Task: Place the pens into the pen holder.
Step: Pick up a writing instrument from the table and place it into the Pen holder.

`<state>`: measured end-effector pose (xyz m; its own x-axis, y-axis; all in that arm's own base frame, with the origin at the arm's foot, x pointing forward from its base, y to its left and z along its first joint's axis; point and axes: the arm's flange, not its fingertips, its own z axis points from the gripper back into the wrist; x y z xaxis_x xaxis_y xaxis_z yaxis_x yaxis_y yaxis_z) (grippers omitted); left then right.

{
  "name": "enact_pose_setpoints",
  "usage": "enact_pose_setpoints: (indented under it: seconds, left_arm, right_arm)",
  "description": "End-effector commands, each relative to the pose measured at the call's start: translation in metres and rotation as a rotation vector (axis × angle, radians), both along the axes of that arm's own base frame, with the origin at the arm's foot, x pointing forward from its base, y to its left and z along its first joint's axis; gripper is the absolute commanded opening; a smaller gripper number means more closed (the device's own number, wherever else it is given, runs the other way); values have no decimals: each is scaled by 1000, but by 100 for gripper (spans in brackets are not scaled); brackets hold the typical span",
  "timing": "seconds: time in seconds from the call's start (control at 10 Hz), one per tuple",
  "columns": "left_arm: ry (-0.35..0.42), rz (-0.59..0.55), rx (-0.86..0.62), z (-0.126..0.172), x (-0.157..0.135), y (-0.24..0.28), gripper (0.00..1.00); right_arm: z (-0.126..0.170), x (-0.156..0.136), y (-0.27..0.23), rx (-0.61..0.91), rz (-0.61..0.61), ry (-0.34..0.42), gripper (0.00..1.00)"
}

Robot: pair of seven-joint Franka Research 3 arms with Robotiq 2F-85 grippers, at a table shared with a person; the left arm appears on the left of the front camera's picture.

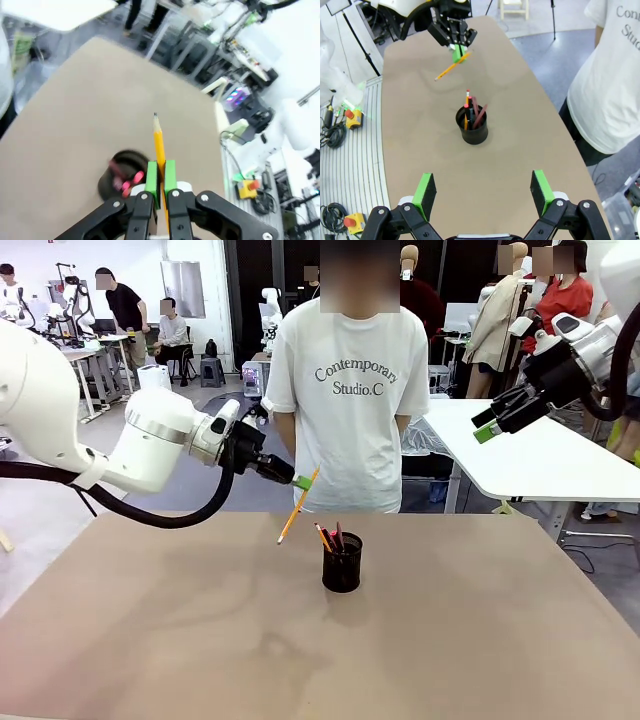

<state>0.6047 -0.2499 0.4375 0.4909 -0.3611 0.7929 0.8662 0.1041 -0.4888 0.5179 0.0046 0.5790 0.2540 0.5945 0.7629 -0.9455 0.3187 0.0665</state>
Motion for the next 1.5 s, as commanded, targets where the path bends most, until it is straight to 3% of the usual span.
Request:
enact_pose_setpoints:
  seconds: [0.0,0.2,0.3,0.4,0.7,0.8,0.9,1.2,1.4]
  left_arm:
    - [-37,-136,-183,0,2,9,0]
    - [-56,-243,-325,0,-3,3,0]
    - [-187,-263,-321,-5,-3,-5,0]
    - [-254,-288,-352,-11,-3,-12,0]
    - [-409,-296,-378,-31,-5,-43,0]
    - [-450,-211,-384,-30,1,-52,0]
    - [-456,-243,-430,-31,-1,-56,0]
    - [-504,-154,-501,-43,9,-63,0]
    - [-449,-141,-539,-47,13,-64,0]
  right_arm:
    - [1,-1,1,-1,1,-1,100]
    - [1,-1,1,-1,1,-1,100]
    - [1,-1,1,-1,1,-1,100]
    - [1,-1,1,-1,1,-1,100]
    - [1,-1,1,-1,1,-1,100]
    - [1,-1,1,-1,1,-1,100]
    - [1,-1,1,-1,1,-1,100]
    - [1,-1,1,-1,1,-1,100]
    - [1,-1,1,-1,1,-1,100]
